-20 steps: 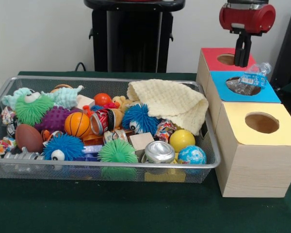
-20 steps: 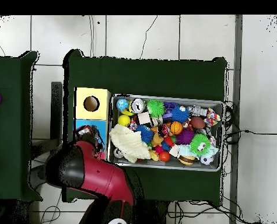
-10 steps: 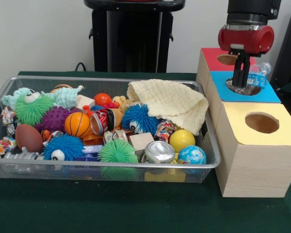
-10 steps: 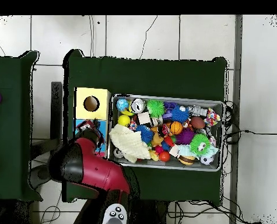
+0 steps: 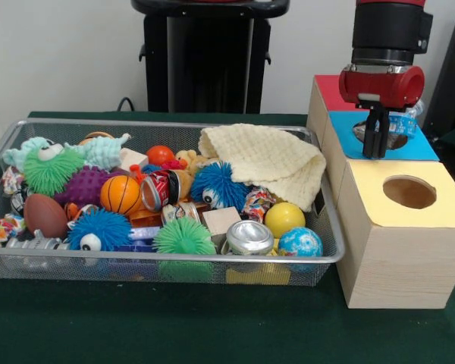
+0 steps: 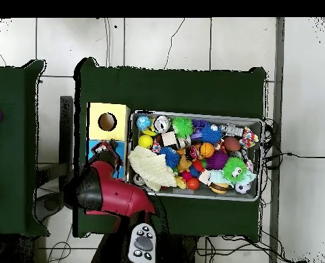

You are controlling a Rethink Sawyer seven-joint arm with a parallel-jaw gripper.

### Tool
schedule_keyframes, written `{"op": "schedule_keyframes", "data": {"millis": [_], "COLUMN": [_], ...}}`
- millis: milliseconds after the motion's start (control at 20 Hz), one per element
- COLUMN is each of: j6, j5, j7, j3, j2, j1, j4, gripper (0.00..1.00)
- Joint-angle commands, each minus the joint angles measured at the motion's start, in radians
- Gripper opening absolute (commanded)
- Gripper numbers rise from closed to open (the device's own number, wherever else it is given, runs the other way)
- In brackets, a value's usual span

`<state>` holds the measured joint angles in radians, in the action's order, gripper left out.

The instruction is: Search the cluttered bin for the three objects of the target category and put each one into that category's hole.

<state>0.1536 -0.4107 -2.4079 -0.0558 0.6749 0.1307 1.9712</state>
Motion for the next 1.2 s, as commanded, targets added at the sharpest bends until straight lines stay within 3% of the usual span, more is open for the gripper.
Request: {"op": "schedule_keyframes", "data": {"millis": [50,350,600,950,1200], "j6": [-0.074,-0.067,-0.099,-0.188,-0.175], "j5": [0.113,0.163,0.164,0.132,0.12], "j7": [-0.09,-0.106,-0.118,-0.12,-0.133], "j3": [0.183,0.192,0.196,0.194,0.188], "j2": [-0.055,-0.035,0.004,0.12,0.136], "j1": [-0.091,-0.107,-0.11,-0.1,-0.082], "j4": [0.113,0.153,0.171,0.219,0.236], "gripper": [0.0,0.0,0.0,0.0,0.0]}}
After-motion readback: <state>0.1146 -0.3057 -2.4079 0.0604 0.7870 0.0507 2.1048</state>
